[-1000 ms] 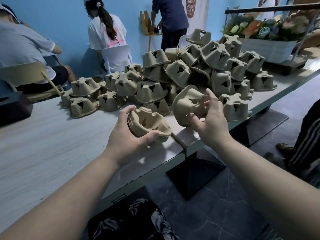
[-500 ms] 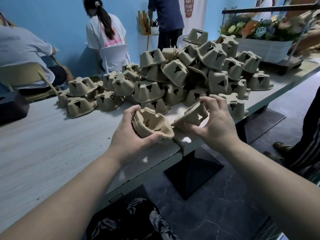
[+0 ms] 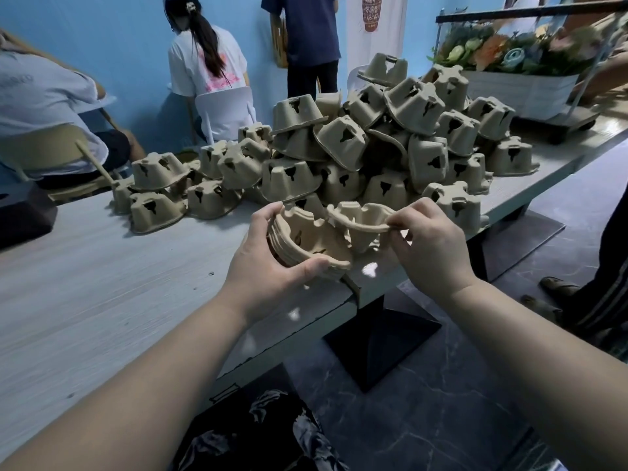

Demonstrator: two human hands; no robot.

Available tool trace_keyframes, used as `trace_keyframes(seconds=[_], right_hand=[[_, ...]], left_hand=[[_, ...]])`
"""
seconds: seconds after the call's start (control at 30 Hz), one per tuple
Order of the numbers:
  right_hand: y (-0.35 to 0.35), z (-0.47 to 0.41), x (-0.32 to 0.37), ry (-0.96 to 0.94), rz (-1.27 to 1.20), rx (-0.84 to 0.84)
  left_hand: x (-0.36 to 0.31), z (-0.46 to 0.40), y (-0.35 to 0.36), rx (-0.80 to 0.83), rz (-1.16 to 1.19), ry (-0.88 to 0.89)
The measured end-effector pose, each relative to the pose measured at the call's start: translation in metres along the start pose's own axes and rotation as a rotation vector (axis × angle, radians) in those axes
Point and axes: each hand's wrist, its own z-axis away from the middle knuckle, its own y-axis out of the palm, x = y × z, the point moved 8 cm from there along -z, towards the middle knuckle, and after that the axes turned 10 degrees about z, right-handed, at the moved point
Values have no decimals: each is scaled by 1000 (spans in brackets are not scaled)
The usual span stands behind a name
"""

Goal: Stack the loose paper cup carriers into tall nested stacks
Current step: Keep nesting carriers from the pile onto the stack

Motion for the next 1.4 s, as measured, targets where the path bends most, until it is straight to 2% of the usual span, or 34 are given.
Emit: trace_keyframes(seconds=[0.13,0.33,0.53,0.67,0.83,0.9,0.97,1.0,1.13,1.2,1.4], right_hand=[[-17,-6,4,-9,-30,-167],[-25,-10,-2,49,-121,-228],[-7,-4,19,-107,-261,-73],[0,-1,18,-158,-253,-11],[11,1,24,-202,-307,165],[4,-1,17,-209,-194,99],[-7,-10,-3,-136,-10,-24],[-9,-16,-17,-52,73,-29],[11,-20,-75,268,250,292],[14,-18,-83,277,258,356],[3,-16,-71,241,136,312]], left_hand=[[-6,-7,7,-7,-5,22],[-7,-11,18,9,-30,24],[-6,-17,28,-2,5,11],[-7,-24,32,-15,-1,18],[-8,-27,34,-39,-17,17],[-8,-27,34,-46,-22,14],[-8,-28,34,-50,-24,13],[-8,-28,35,-51,-24,12],[-12,-28,38,-50,-31,10],[-14,-27,41,-44,-30,18],[-15,-25,43,-50,-44,18]])
